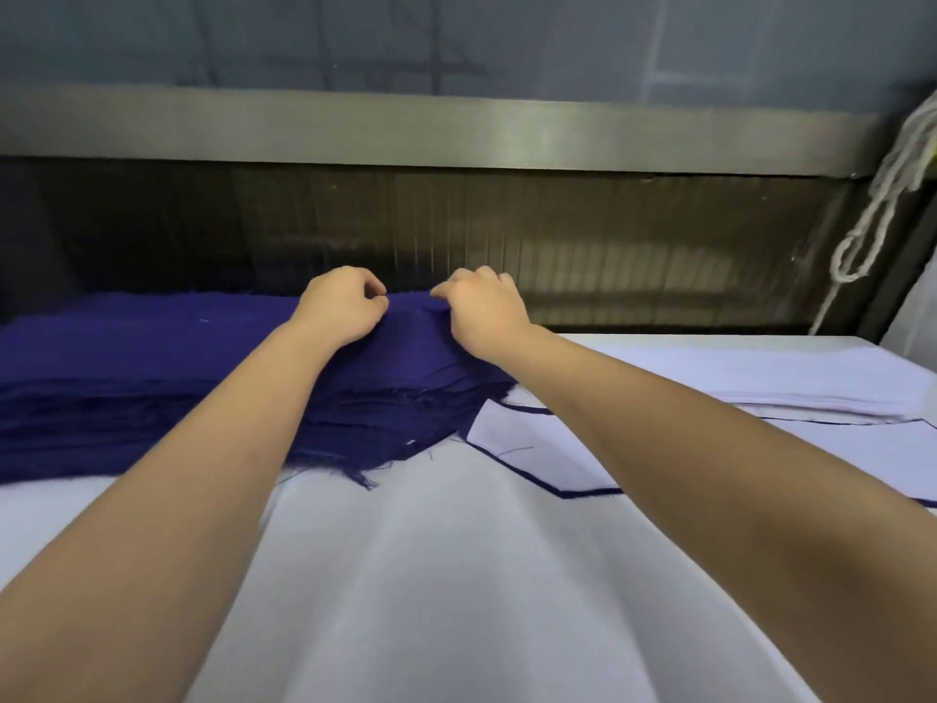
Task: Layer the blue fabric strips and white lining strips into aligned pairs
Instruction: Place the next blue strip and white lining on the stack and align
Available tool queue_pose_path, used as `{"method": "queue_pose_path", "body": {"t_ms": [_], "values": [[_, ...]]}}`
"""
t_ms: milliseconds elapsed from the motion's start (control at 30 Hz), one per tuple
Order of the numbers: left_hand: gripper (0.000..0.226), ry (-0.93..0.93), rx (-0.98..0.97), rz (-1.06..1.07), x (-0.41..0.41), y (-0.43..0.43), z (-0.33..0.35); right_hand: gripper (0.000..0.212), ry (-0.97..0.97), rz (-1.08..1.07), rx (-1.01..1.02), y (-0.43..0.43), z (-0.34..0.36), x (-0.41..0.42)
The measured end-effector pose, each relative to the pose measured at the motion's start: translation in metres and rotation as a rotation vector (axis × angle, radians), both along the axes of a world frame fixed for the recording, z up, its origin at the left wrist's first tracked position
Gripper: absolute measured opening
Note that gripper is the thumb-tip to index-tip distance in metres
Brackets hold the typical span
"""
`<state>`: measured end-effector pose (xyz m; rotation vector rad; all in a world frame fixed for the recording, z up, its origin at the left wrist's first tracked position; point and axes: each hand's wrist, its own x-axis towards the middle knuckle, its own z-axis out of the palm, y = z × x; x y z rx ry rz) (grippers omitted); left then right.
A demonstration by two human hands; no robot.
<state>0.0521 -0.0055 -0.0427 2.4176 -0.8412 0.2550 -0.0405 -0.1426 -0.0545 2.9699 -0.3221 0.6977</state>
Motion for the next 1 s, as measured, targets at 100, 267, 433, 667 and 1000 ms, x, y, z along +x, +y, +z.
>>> {"method": "queue_pose_path", "body": {"t_ms": [100,267,433,667,1000], "values": [[0.025,0.033,0.072,-0.038,0.007,0.002,-0.008,0.041,0.097,0.000,-0.212,-0.001,0.005,0.016],[0.019,0.116,0.014,-0.089,0.011,0.004,-0.012,0.038,0.161,0.052,-0.245,-0.011,0.011,0.032],[0.015,0.179,-0.036,-0.122,0.008,0.004,-0.007,0.023,0.120,0.048,-0.150,-0.013,0.010,0.040],[0.012,0.245,-0.057,-0.170,0.007,0.009,-0.002,0.004,0.145,0.056,0.137,-0.015,0.031,0.044],[0.016,0.270,-0.034,-0.223,0.010,0.013,-0.002,0.021,0.155,0.087,-0.091,-0.015,0.025,0.046]]}}
